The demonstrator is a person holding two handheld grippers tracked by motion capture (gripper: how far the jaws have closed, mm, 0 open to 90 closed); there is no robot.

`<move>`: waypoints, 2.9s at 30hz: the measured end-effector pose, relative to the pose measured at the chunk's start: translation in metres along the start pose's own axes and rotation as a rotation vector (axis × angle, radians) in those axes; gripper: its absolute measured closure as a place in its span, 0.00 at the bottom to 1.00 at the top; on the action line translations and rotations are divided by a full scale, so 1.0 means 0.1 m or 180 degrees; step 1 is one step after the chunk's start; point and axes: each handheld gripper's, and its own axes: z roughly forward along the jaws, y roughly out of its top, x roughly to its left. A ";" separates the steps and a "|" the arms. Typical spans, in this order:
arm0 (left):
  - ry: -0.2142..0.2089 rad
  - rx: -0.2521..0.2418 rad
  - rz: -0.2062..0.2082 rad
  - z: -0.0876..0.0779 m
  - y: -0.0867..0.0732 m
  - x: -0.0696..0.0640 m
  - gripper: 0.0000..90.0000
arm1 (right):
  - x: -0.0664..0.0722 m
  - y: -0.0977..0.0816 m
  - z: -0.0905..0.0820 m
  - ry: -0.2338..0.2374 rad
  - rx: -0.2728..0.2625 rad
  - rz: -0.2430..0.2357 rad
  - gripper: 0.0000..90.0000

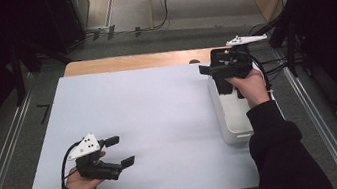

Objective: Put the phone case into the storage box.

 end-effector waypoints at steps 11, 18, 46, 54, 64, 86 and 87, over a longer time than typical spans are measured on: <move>0.0009 -0.0007 -0.0003 -0.01 0.00 0.02 0.10 | 0.16 -0.11 -0.06 0.0186 -0.0029 -0.0075 0.00; 0.0019 -0.0013 0.0001 -0.03 0.01 0.03 0.10 | 0.27 -0.18 -0.07 0.0249 -0.0018 -0.0132 0.00; -0.0016 0.0003 -0.0004 -0.03 0.01 0.03 0.10 | 0.65 -0.63 0.03 0.0452 0.0119 -0.0329 0.14; -0.0019 -0.0007 -0.0009 -0.03 0.01 0.03 0.10 | 0.73 -0.69 -0.01 0.0480 0.0239 -0.0298 0.14; -0.0028 -0.0006 -0.0003 -0.04 0.01 0.02 0.10 | 0.85 -0.82 -0.05 0.0536 0.0421 -0.0361 0.14; -0.0050 -0.0002 -0.0018 -0.04 0.01 0.02 0.10 | 1.00 -1.10 -0.13 0.0844 0.0542 -0.0582 0.26; -0.0051 -0.0002 -0.0021 -0.05 0.01 0.02 0.10 | 1.01 -1.12 -0.13 0.0843 0.0567 -0.0614 0.26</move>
